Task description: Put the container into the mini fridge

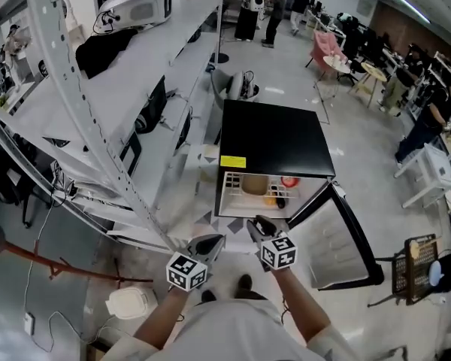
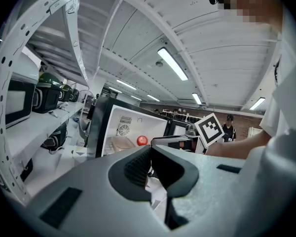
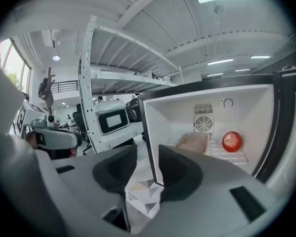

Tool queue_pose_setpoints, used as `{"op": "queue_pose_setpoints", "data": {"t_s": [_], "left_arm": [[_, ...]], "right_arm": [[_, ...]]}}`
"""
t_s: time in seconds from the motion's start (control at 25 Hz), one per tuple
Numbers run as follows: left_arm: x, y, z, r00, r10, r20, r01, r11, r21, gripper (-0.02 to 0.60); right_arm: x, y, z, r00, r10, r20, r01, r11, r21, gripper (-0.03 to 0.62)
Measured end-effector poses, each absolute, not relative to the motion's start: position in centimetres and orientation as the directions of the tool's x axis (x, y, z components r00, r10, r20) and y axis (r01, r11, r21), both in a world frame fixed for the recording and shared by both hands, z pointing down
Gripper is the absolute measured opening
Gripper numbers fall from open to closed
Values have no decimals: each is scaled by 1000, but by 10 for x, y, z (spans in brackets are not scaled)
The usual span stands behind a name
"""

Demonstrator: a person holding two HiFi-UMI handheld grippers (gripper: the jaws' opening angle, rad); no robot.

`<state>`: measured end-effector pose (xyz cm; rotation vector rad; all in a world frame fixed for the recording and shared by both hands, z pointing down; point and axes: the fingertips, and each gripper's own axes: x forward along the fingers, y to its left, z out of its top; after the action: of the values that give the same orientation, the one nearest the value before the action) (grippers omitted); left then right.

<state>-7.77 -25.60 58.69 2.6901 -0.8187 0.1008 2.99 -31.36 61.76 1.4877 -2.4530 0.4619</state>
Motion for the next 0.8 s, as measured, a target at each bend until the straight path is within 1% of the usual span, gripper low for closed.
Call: {"op": "queue_pose_setpoints", "data": {"t_s": [0.16,0.36,0.56,0.8], "left_arm": [[-74,-253,581,852,-504,146,-523,-801,291,5],[-61,-244,568,861,-489,140,-507,-809,296,5],[-43,-239,550,867,-488,106,-497,-822,279,5],[-25,-235,532,849,-523,80,-524,-812,257,5]], "right_arm": [[35,-298,596,-433,-838,331,-901,414,-131,117],[41,-276,575,-443,-839,315,-896,430,-114,70],[55,-263,557,-453,-844,288,-891,437,-121,55],[77,-249,534,-458,-850,259,-887,456,-72,51]]}}
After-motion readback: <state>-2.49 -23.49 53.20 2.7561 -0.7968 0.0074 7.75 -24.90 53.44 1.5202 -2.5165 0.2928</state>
